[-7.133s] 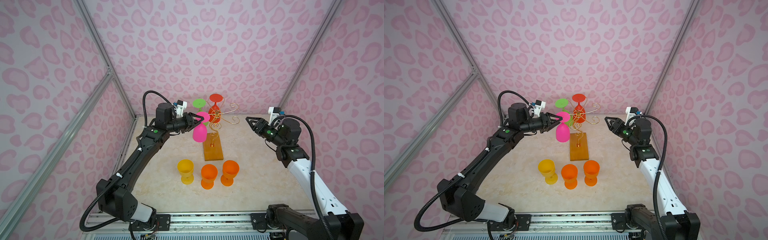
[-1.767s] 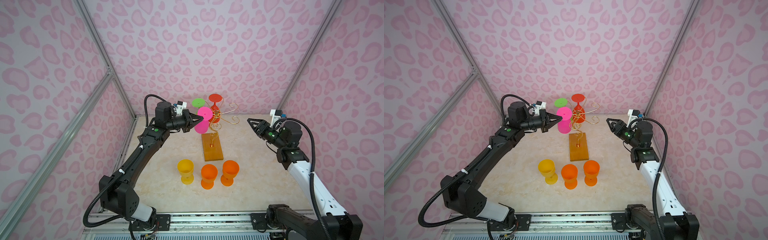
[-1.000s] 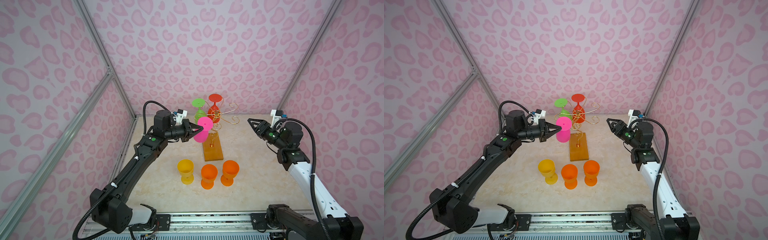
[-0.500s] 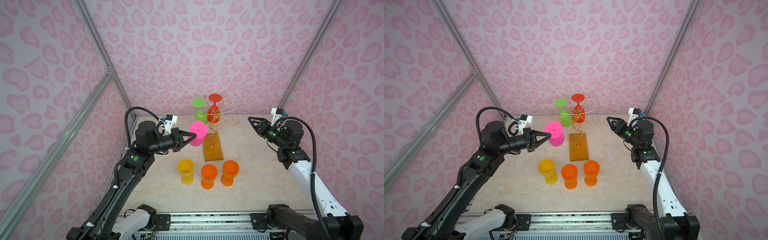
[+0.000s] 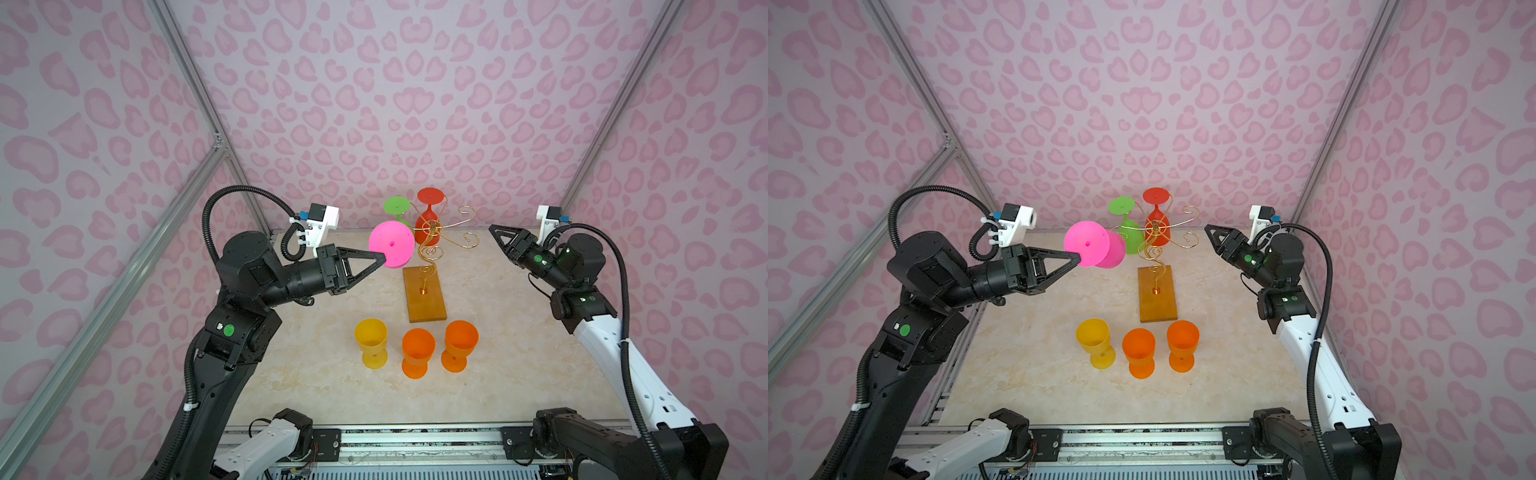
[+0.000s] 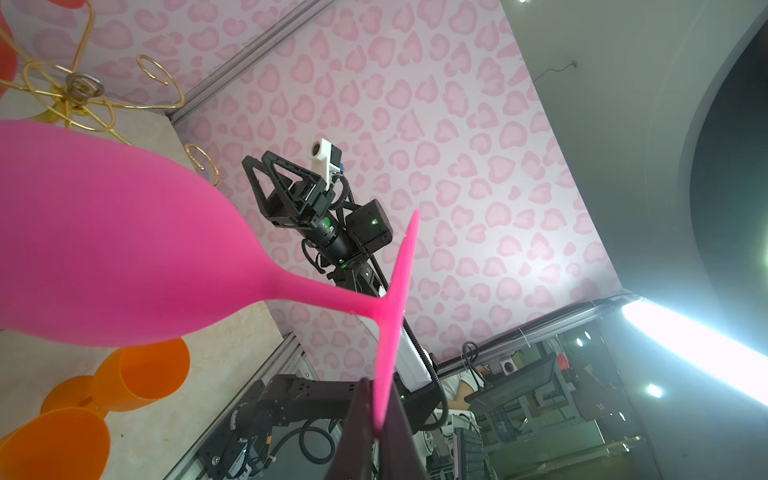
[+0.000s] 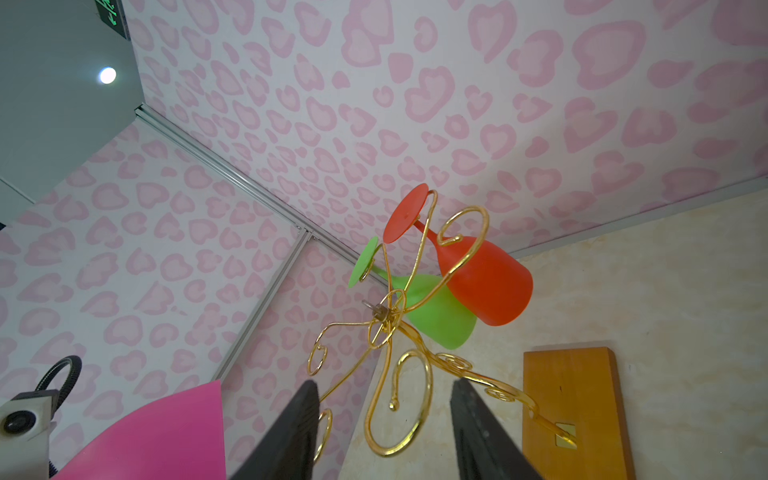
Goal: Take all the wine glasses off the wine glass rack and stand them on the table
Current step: 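Raise the pink glass toward the right gripper while the right gripper approaches its bowl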
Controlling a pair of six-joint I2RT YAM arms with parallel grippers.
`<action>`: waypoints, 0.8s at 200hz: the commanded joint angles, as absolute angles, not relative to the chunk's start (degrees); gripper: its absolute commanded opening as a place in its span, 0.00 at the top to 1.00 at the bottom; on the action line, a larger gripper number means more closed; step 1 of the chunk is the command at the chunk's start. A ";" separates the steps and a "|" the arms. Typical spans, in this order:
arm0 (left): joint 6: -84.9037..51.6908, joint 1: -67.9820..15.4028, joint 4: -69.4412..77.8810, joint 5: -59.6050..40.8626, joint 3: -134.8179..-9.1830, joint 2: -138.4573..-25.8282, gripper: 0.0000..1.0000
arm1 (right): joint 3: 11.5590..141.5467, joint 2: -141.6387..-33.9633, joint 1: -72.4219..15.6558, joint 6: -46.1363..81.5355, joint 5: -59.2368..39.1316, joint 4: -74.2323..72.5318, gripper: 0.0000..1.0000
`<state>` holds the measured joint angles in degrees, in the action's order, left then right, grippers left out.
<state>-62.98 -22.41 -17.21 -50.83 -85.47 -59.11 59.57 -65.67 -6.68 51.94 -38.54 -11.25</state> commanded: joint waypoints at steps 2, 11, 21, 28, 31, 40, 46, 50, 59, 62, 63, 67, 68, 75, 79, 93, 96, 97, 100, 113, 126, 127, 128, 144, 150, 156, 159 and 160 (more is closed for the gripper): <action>-65.59 -22.33 -5.50 -52.93 -86.68 -60.63 0.98 | 58.91 -65.90 -8.10 52.78 -40.75 -20.98 0.49; -66.75 -22.35 -2.42 -53.17 -86.70 -61.60 0.98 | 58.76 -66.20 -8.72 53.55 -41.37 -23.92 0.49; -68.81 -22.32 2.35 -53.17 -85.96 -62.66 0.98 | 58.71 -66.89 -9.29 54.93 -42.44 -27.49 0.48; -70.43 -22.35 5.58 -53.09 -85.44 -63.51 0.98 | 58.61 -67.46 -9.60 56.39 -43.07 -30.16 0.47; -71.17 -22.39 7.06 -53.09 -85.10 -63.87 0.98 | 58.52 -67.74 -9.70 57.20 -43.29 -31.47 0.47; -74.09 -22.32 13.42 -53.26 -83.93 -64.94 0.98 | 58.20 -68.78 -9.97 59.30 -44.19 -35.91 0.46; -76.27 -22.37 17.33 -53.18 -82.95 -65.62 0.98 | 58.14 -69.55 -10.10 61.16 -44.74 -38.78 0.45; -77.65 -22.41 19.78 -53.10 -82.39 -66.15 0.98 | 58.10 -70.18 -10.23 62.22 -45.13 -40.54 0.45; -80.33 -22.48 24.64 -52.92 -81.39 -67.27 0.98 | 58.08 -71.59 -10.52 64.64 -46.02 -44.77 0.43; -80.93 -22.54 25.95 -52.79 -81.07 -67.62 0.98 | 58.05 -72.09 -10.61 65.33 -46.20 -46.09 0.43; -81.20 -22.56 26.38 -52.72 -80.92 -67.74 0.98 | 58.07 -72.25 -10.67 65.62 -46.26 -46.51 0.43; -82.18 -22.64 28.13 -52.51 -80.47 -68.17 0.98 | 58.16 -72.87 -10.80 66.74 -46.59 -48.03 0.42; -82.35 -22.61 28.57 -52.45 -80.36 -68.27 0.98 | 58.13 -73.04 -10.80 66.99 -46.63 -48.58 0.42; -84.11 -22.74 31.46 -52.15 -79.61 -68.99 0.98 | 58.13 -74.15 -11.14 68.54 -46.86 -51.65 0.42; -84.95 -22.85 32.82 -51.97 -79.12 -69.42 0.98 | 58.17 -74.78 -11.29 69.55 -47.05 -53.24 0.41; -87.89 -23.48 37.80 -51.47 -77.87 -70.98 0.98 | 58.49 -77.02 -11.92 72.08 -47.37 -57.31 0.41; -88.50 -23.63 38.61 -51.35 -77.61 -71.32 0.98 | 58.65 -77.51 -12.08 72.55 -47.44 -58.10 0.41; -88.68 -23.68 39.04 -51.25 -77.52 -71.43 0.98 | 58.64 -77.60 -12.15 72.71 -47.45 -58.32 0.41; -89.33 -23.87 40.00 -51.09 -77.44 -71.72 0.98 | 58.72 -78.06 -12.30 73.07 -47.54 -58.95 0.41; -91.68 -24.42 43.36 -50.65 -76.64 -73.11 0.98 | 59.34 -79.93 -12.92 74.68 -47.75 -61.33 0.41; -93.34 -25.11 45.88 -50.15 -75.42 -74.24 0.98 | 59.74 -81.45 -13.66 76.26 -47.86 -64.25 0.41; -93.47 -25.12 46.05 -50.12 -75.42 -74.34 0.98 | 59.75 -81.59 -13.73 76.32 -47.88 -64.51 0.41; -93.58 -25.17 46.27 -50.11 -75.41 -74.44 0.98 | 59.80 -81.75 -13.76 76.48 -47.85 -64.73 0.41; -95.39 -25.81 48.98 -49.61 -74.88 -75.66 0.98 | 60.45 -83.43 -14.32 78.40 -47.95 -67.76 0.40; -96.18 -25.84 50.01 -49.42 -74.70 -76.10 0.98 | 60.59 -83.88 -14.48 79.02 -47.92 -68.57 0.40; -96.84 -25.92 50.95 -49.23 -74.54 -76.45 0.98 | 60.66 -84.39 -14.51 79.44 -47.75 -69.60 0.40; -97.12 -26.03 51.31 -49.14 -74.38 -76.65 0.98 | 60.69 -84.51 -14.55 79.72 -47.67 -70.18 0.40; -97.25 -26.02 51.45 -49.09 -74.37 -76.73 0.98 | 60.62 -84.57 -14.57 79.85 -47.65 -70.33 0.40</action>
